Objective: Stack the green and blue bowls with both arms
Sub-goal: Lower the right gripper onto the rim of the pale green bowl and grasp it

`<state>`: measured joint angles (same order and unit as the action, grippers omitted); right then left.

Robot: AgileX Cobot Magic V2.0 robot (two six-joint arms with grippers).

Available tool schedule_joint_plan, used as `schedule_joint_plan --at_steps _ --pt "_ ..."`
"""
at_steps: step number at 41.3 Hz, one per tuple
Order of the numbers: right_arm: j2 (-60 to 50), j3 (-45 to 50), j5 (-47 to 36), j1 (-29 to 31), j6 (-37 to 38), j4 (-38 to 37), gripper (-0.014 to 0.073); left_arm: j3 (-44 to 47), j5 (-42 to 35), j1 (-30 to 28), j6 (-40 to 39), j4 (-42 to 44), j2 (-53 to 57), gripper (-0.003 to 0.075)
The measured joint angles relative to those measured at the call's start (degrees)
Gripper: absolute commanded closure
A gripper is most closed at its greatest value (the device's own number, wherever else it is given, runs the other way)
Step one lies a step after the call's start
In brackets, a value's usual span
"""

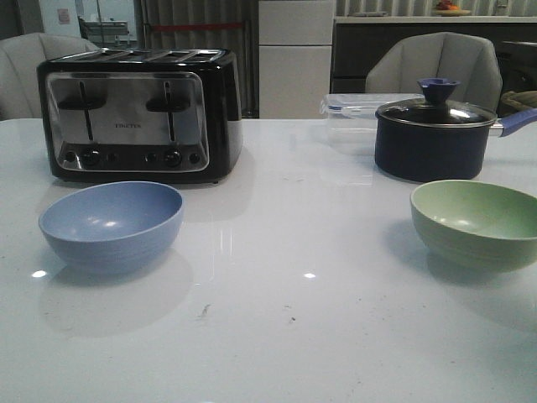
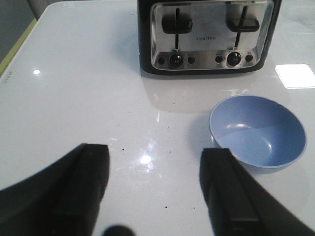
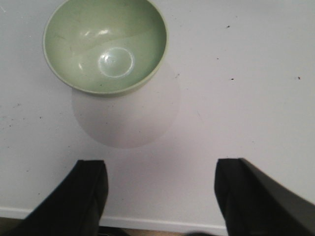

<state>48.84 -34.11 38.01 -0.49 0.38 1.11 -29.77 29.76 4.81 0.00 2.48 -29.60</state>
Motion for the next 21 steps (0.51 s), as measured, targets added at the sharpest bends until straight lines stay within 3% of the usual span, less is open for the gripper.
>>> schedule_joint_plan --at_steps 21 --pt "35.0 -17.0 -4.4 0.0 1.8 0.0 0.0023 0.0 0.0 0.0 0.0 0.0 0.0 0.0192"
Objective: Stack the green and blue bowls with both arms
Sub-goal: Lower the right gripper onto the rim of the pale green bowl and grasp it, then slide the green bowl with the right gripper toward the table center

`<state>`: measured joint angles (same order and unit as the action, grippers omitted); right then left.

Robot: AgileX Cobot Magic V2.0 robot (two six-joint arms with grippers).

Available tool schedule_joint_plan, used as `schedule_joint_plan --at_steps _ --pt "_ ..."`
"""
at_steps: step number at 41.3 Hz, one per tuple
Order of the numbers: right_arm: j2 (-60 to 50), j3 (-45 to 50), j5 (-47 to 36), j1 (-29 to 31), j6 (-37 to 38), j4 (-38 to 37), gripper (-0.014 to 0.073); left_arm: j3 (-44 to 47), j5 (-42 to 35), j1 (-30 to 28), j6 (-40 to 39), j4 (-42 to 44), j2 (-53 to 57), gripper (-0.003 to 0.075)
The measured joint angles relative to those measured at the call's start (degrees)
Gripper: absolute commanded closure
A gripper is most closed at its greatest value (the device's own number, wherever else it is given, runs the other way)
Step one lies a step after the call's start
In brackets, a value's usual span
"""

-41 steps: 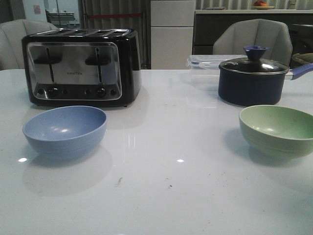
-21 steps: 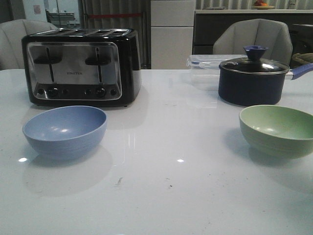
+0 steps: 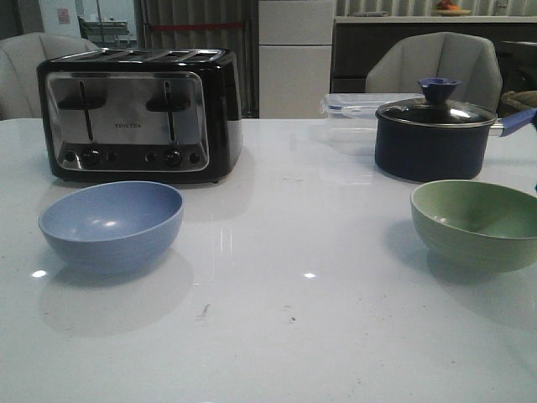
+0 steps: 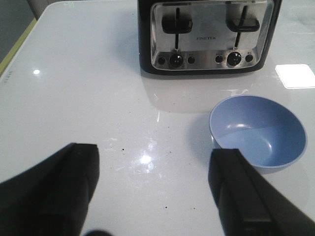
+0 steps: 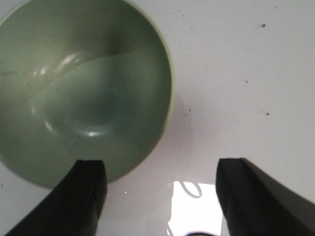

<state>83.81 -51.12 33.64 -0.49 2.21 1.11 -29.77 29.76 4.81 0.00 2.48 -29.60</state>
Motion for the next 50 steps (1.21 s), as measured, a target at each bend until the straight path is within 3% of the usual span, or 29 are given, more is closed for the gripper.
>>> schedule_joint_plan --at_steps 9,19,28,39,50 --pt "12.7 -8.9 1.1 0.0 0.1 0.0 0.0042 0.0 0.0 0.0 0.0 0.0 0.0 0.0192" --pt "19.5 -14.5 4.9 0.0 0.1 -0.4 0.037 0.0 0.0 0.0 0.0 0.0 0.0 0.0192" --pt "19.0 -15.2 5.9 0.1 0.4 -0.1 0.0545 0.0 0.0 0.0 0.0 0.0 0.0 0.0192" --pt "14.0 -15.2 7.9 -2.4 0.3 -0.4 0.0541 0.0 0.0 0.0 0.0 0.0 0.0 0.0192" --pt "10.4 -15.2 7.6 -15.2 0.3 5.3 0.0541 0.0 0.0 0.0 0.0 0.0 0.0 0.0192"
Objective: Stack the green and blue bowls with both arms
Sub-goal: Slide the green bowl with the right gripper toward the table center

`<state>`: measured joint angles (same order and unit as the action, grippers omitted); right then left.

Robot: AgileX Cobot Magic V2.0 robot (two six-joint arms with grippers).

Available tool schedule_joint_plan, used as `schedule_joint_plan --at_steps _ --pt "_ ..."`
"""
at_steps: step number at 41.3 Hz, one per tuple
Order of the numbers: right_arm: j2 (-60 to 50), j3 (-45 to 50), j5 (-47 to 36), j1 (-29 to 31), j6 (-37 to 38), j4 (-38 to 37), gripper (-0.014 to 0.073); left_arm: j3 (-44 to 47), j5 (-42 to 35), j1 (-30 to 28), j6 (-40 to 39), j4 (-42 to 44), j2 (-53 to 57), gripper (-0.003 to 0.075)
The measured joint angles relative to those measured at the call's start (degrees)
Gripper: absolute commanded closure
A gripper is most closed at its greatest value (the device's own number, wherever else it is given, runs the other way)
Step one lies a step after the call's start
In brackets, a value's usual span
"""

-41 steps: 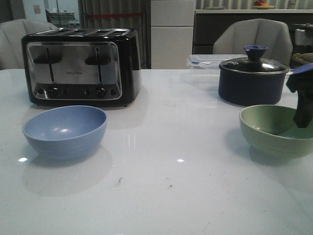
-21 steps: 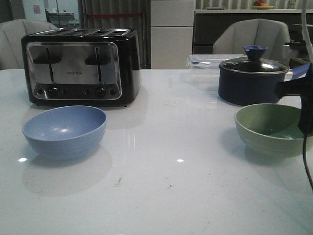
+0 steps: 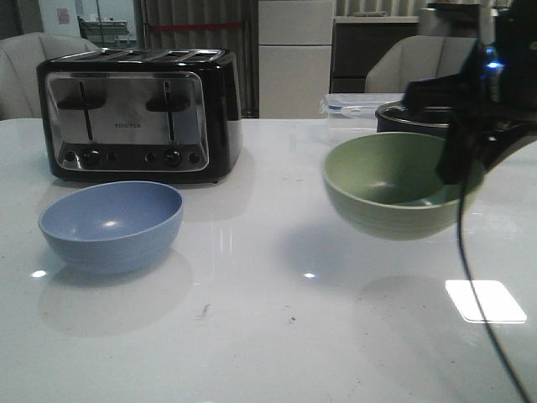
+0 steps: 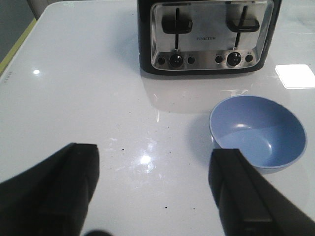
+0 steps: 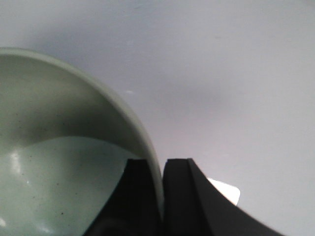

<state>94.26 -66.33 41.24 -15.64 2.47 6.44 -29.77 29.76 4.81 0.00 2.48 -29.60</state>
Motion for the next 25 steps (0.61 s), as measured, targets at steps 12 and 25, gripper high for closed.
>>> schedule_joint_plan --at_steps 12,25 --pt "5.2 0.0 -4.0 -9.7 -0.1 2.9 0.0541 0.0 0.0 0.0 0.0 0.0 0.0 0.0192" --pt "10.1 0.0 -6.4 -10.5 -0.1 3.5 0.0258 0.0 0.0 0.0 0.0 0.0 0.0 0.0192"
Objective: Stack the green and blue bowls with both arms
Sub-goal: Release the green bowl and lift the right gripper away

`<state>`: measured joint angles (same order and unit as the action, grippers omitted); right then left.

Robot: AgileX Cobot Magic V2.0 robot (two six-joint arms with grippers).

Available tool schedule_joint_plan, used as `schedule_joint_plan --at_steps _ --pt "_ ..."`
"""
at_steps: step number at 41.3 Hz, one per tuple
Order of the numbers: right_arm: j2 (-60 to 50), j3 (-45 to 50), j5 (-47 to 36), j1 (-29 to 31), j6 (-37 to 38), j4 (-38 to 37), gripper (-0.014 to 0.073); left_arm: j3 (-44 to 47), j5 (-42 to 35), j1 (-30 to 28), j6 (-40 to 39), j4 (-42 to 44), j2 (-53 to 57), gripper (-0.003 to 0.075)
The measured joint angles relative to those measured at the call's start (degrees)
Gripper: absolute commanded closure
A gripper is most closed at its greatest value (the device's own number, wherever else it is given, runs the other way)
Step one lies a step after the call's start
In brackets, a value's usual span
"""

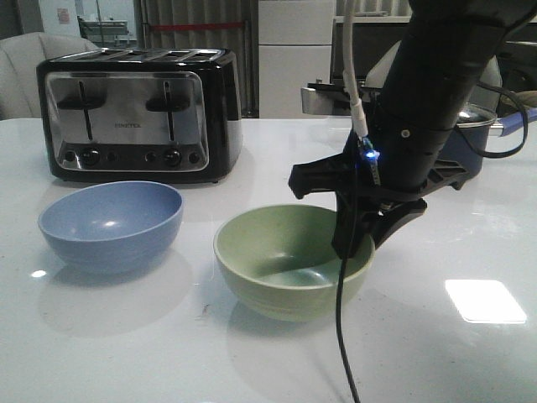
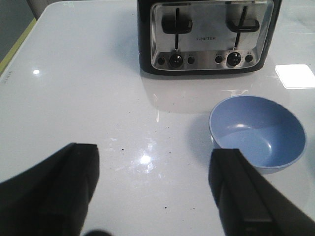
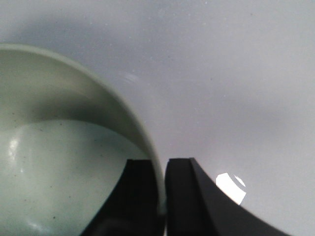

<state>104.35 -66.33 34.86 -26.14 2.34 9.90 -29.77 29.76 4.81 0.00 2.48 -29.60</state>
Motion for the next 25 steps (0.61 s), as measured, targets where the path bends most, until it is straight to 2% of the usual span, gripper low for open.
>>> schedule_joint_plan --at_steps 2,4,13,25 --pt "0.0 0.0 -0.1 0.0 0.0 0.0 0.0193 0.0 0.0 0.0 0.0 0.0 0.0 0.0192" --pt "0.0 0.0 -0.2 0.0 0.0 0.0 0.0165 0.0 0.0 0.0 0.0 0.0 0.0 0.0192" --pt "-6.8 1.7 -1.4 -1.5 -2.8 -1.7 0.0169 0.0 0.0 0.0 0.0 -0.3 0.0 0.0192" --pt "-26.6 11.5 -3.1 -7.3 -8.4 -1.7 0.0169 -1.7 2.2 0.8 0.0 -0.5 -3.3 0.0174"
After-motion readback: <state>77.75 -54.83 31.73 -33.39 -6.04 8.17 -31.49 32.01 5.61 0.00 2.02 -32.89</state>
